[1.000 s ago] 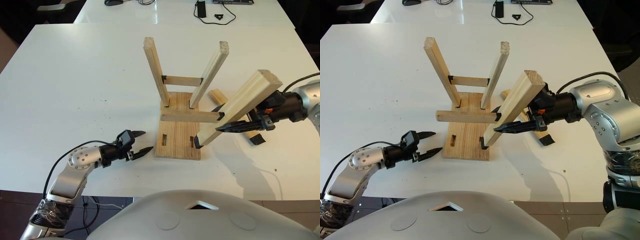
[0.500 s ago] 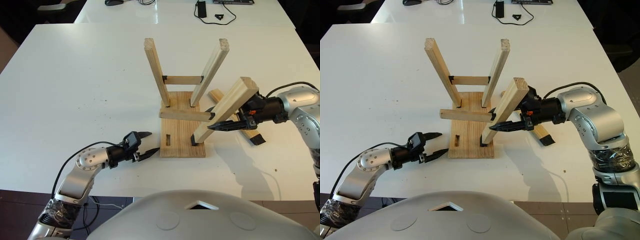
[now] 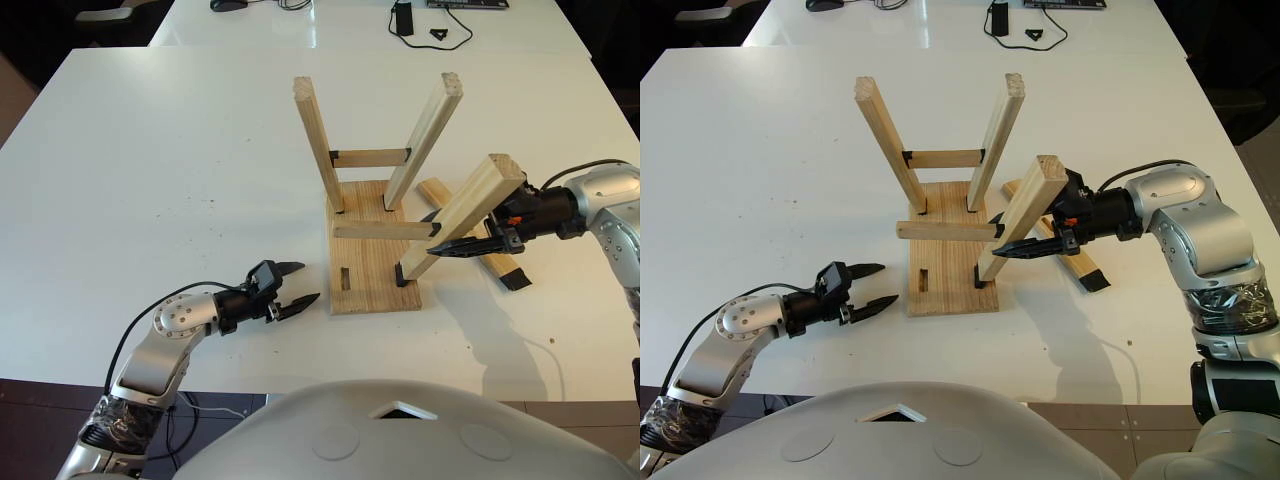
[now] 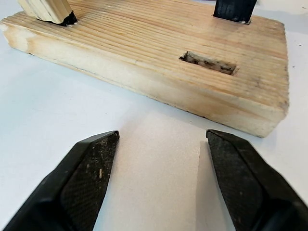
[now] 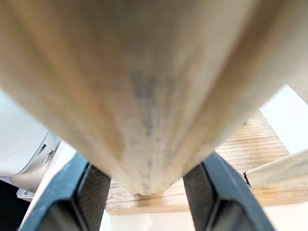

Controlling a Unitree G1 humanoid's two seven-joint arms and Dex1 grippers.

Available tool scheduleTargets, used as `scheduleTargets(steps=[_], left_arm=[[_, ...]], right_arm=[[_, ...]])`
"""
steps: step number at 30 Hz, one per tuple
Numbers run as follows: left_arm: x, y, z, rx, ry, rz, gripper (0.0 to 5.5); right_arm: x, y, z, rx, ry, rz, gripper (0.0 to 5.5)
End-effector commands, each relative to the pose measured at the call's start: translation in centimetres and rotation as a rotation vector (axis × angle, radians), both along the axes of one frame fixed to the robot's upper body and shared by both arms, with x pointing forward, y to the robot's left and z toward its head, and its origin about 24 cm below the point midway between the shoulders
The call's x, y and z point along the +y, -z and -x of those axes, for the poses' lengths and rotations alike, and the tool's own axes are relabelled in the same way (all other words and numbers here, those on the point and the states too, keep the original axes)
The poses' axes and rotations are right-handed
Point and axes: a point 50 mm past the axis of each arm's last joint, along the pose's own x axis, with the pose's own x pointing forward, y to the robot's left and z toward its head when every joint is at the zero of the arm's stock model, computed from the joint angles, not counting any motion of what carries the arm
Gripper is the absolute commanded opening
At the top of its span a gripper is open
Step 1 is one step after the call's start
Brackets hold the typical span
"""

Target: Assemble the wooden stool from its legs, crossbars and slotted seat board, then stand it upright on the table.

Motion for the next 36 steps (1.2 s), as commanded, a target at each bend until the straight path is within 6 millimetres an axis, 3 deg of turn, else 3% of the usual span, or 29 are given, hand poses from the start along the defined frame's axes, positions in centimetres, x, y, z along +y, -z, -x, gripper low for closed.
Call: scheduleTargets(steps=[1,6,11,17,25,32,36], left_arm=[[0.1,-0.3,-0.2,-0.006,0.000,-0.006,3.36],[0.4,-0.5,-0.3,-0.006,0.003,-0.010,3.36],[0.7,-0.7,-0.6,-0.008,0.010,-0.016,3.36],[0.8,-0.8,-1.0,-0.007,0.030,-0.025,3.36],[0.8,-0.9,-1.5,-0.012,0.054,-0.039,3.36],[1.1,-0.8,-1.3,-0.010,0.053,-0.054,3.36],[1.1,-1.0,-1.5,-0.014,0.054,-0.054,3.36]], right_arm=[[0.1,1.5,0.1,-0.053,0.011,0.084,2.00],[0.0,4.1,1.0,-0.121,-0.028,0.187,2.00],[0.6,5.0,1.3,-0.075,-0.038,0.172,2.00],[0.2,7.1,0.6,0.116,-0.019,0.194,2.00],[1.2,8.8,-0.9,0.147,-0.046,0.251,2.00],[1.3,10.7,3.4,0.069,-0.212,0.368,2.00],[1.2,11.5,4.3,0.081,-0.223,0.393,2.00]])
